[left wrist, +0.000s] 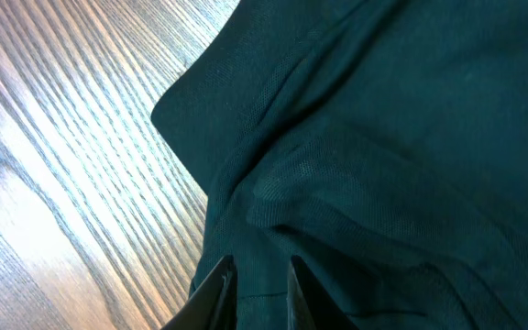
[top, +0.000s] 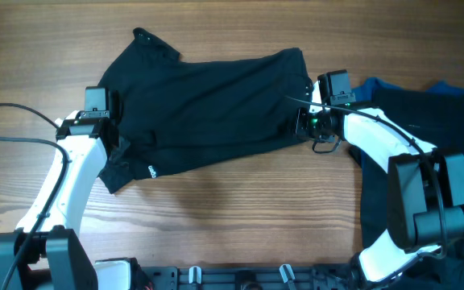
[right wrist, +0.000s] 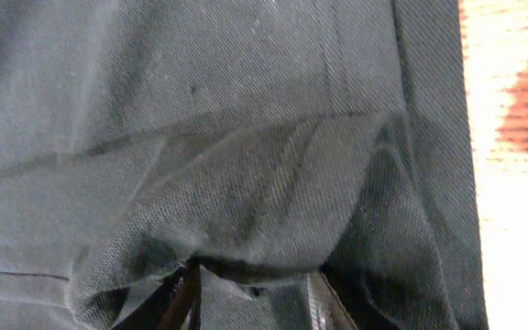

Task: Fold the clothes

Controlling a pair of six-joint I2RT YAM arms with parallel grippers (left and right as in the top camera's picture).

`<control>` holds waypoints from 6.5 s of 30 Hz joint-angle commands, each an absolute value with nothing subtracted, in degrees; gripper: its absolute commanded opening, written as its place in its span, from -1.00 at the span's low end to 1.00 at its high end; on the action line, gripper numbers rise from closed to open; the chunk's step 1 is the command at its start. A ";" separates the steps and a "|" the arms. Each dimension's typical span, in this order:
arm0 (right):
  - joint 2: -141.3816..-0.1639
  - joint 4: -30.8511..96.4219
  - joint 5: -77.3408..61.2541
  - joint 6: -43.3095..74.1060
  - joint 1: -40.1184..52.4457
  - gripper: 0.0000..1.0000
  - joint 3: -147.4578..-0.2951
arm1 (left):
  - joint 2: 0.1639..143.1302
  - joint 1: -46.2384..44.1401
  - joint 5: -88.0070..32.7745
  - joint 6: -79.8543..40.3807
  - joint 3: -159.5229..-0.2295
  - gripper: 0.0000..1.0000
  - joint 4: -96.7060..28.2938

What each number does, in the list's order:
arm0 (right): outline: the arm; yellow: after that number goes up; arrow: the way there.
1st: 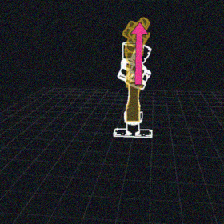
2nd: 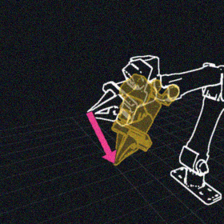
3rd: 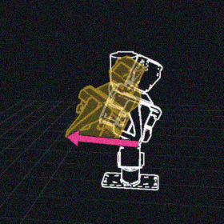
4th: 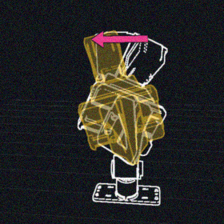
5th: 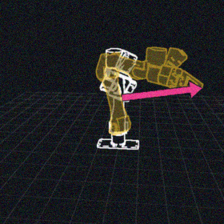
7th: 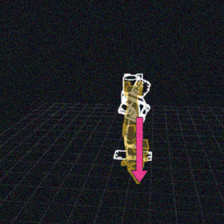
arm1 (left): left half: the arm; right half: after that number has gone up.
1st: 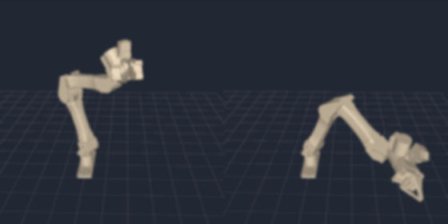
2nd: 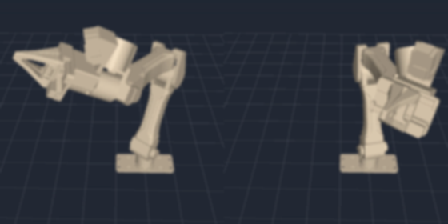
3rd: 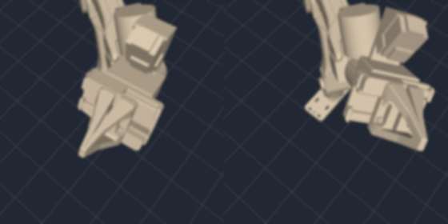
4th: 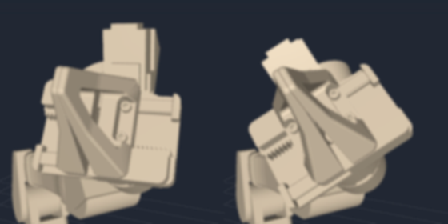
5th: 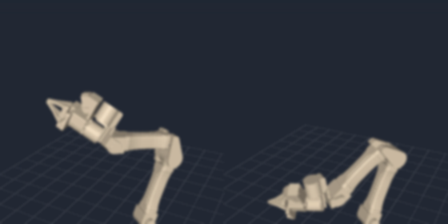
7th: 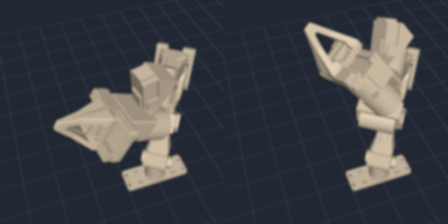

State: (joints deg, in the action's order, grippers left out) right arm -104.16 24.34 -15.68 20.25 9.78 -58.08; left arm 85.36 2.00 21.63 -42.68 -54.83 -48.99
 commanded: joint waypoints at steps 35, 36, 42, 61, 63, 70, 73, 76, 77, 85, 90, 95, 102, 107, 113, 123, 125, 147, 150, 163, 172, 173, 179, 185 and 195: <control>-103.88 22.70 -21.52 19.09 5.41 -0.53 -58.48 | 85.62 2.42 23.00 -42.35 -55.46 -0.56 -48.40; -104.88 22.85 -21.52 19.40 5.52 -0.64 -58.48 | 85.62 2.42 23.00 -42.35 -55.46 -0.56 -48.34; -109.73 14.28 -24.32 19.70 6.50 -0.91 -58.50 | 85.62 2.42 23.00 -42.37 -55.46 -0.49 -48.34; -101.84 28.18 -12.86 18.50 4.32 0.20 -58.54 | 85.62 2.42 23.00 -42.15 -55.46 -0.16 -51.55; -101.84 23.86 -19.92 13.87 3.95 0.00 -58.54 | 85.62 2.42 23.00 -42.11 -55.46 -0.15 -52.60; -101.89 8.01 -26.92 13.82 3.95 -0.23 -59.70 | 85.62 2.42 18.44 -36.93 -55.46 -0.12 -51.75; -101.91 5.96 -23.46 14.33 3.97 -0.21 -59.75 | 85.62 2.42 15.79 -33.17 -55.46 -0.01 -50.54; -101.91 4.91 -23.31 14.33 3.97 -0.10 -59.75 | 85.62 2.42 14.52 -31.62 -55.46 0.15 -50.33; -101.91 5.26 -23.33 14.39 3.97 -0.09 -59.75 | 85.62 2.42 12.71 -28.53 -55.46 0.22 -50.13; -101.89 32.58 -24.51 14.74 3.95 -0.10 -75.53 | 85.60 2.42 2.28 -19.51 -55.48 0.45 -49.65; -101.91 36.75 -23.05 14.81 3.97 -0.09 -83.68 | 85.38 2.42 2.04 -19.70 -56.69 0.61 -50.63; -110.43 33.12 -21.39 15.09 5.82 -0.04 -83.68 | 85.38 2.44 1.98 -19.66 -57.12 0.73 -50.17; -118.69 29.63 -22.33 13.43 6.59 0.25 -83.68 | 85.38 2.42 1.98 -19.68 -57.12 0.78 -50.11; -120.09 29.36 -22.28 13.28 6.90 0.06 -83.66 | 85.41 2.42 1.98 -19.68 -57.12 0.79 -49.71; -123.33 27.79 -22.26 11.97 8.78 0.01 -83.66 | 85.41 2.42 1.96 -19.68 -57.12 0.80 -49.76; -123.22 23.51 -20.64 12.25 8.29 0.11 -83.68 | 85.41 2.42 1.96 -19.68 -57.12 0.80 -49.71; -123.22 23.51 -19.86 13.89 8.29 0.11 -83.68 | 85.41 2.42 1.96 -19.68 -57.12 0.80 -49.52; -123.13 25.26 -11.33 13.45 11.38 -0.91 -83.70 | 85.41 2.42 1.93 -19.70 -57.12 0.80 -49.08; -120.53 26.22 -11.38 13.67 10.66 -0.91 -83.68 | 85.41 2.42 1.96 -19.70 -57.12 0.81 -49.19; -103.77 55.20 -11.53 16.53 9.13 -0.91 -83.68 | 85.54 6.83 7.97 -19.99 -57.10 0.76 -52.69; -95.77 70.22 -11.60 16.64 9.15 -0.91 -83.68 | 86.67 8.91 6.90 -20.29 -57.10 0.76 -50.06; -94.65 71.09 -11.66 16.64 9.15 -0.91 -83.68 | 87.05 8.91 6.92 -20.05 -57.10 0.76 -49.71; -92.47 74.11 -11.99 16.71 9.19 -0.91 -83.66 | 89.84 8.91 6.68 -19.88 -55.44 0.75 -46.39; -93.82 69.12 -11.86 19.16 9.19 -0.92 -83.50 | 91.09 8.91 6.70 -19.70 -55.44 0.75 -45.89; -102.94 64.97 -6.68 21.41 9.06 -0.91 -81.82 | 91.09 8.91 6.74 -19.70 -55.44 0.75 -45.76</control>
State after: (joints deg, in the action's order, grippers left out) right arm -101.65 66.00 -10.55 19.92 9.17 -82.06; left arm 90.56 8.56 6.55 -20.40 -55.88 -45.98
